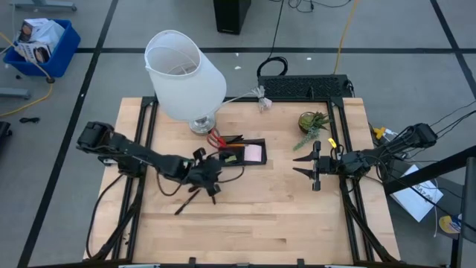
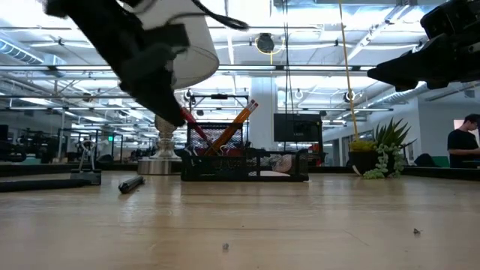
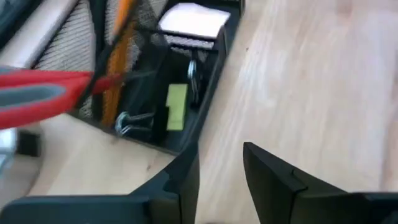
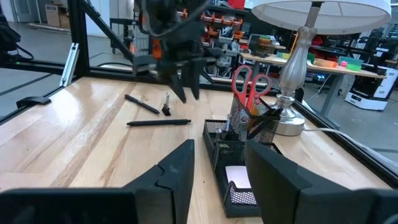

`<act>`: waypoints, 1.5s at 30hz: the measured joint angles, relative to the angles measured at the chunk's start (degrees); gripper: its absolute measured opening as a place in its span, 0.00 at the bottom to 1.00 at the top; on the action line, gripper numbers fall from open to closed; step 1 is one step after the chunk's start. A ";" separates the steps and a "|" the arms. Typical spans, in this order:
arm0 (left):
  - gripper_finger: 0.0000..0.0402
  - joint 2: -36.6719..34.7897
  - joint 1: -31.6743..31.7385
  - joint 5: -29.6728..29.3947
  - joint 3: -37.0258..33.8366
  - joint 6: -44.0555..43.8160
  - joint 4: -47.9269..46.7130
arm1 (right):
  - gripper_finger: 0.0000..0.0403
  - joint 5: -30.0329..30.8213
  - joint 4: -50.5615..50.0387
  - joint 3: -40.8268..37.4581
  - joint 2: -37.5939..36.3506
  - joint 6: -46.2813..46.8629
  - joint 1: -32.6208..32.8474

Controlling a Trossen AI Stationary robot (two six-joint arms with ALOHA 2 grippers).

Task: Pick and place office supplies into organizer
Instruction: Put the black binder clip into the bottom left compartment of the desk organizer

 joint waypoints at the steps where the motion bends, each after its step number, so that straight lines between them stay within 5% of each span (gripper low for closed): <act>1: 0.32 -0.85 -1.32 -1.30 -0.10 -1.07 -0.42 | 0.34 0.00 -0.01 0.00 0.03 0.00 0.00; 14: 0.43 -7.13 -22.34 -15.89 -0.05 -27.80 -16.41 | 0.34 0.00 0.85 0.01 0.07 0.00 0.00; 21: 0.58 -6.70 -28.49 -15.85 -0.03 -31.21 -23.59 | 0.34 0.00 0.84 0.01 0.07 0.00 0.00; 37: 0.60 -6.72 -30.93 -17.44 -11.75 -44.09 -25.26 | 0.34 0.00 0.82 0.02 0.07 0.00 0.00; 45: 0.60 -6.72 -29.02 -17.55 -17.04 -40.54 -15.14 | 0.34 0.00 0.82 0.02 0.07 0.00 0.00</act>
